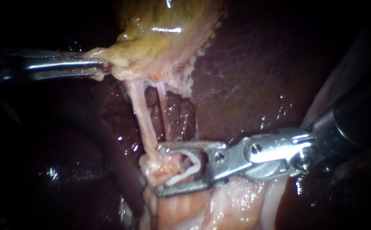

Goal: Clipping first clip left tube

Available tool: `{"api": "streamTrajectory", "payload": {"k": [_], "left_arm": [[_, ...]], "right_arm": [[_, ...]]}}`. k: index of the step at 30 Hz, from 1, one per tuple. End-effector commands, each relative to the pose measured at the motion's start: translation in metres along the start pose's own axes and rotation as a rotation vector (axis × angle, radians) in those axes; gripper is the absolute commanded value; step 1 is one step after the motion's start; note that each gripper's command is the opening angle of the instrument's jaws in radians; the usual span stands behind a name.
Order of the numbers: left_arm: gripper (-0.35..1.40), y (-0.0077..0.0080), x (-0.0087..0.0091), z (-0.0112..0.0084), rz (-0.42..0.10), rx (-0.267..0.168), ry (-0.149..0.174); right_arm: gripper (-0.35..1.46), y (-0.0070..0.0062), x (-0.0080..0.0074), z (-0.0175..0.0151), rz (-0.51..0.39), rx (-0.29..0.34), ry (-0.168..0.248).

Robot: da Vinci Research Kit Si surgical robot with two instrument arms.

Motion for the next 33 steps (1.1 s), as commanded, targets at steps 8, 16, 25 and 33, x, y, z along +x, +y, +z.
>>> {"api": "streamTrajectory", "payload": {"k": [8,16,25,33], "left_arm": [[-0.35,0.0001,0.0,0.0001,0.001,0.001,0.0],[-0.35,0.0002,-0.0001,0.0001,0.001,0.001,0.0],[-0.35,0.0002,-0.0001,0.0001,0.001,0.001,0.0],[-0.35,0.0002,-0.0001,0.0002,0.001,0.001,0.0]], "right_arm": [[0.5,0.0019,-0.0012,0.0007,0.001,-0.009,-0.001],[0.5,0.0035,-0.0019,0.002,0.002,-0.016,-0.002],[0.5,0.0044,-0.0021,0.0027,0.002,-0.018,0.0],[0.5,0.0047,-0.0018,0.004,0.003,-0.006,0.007]]}}
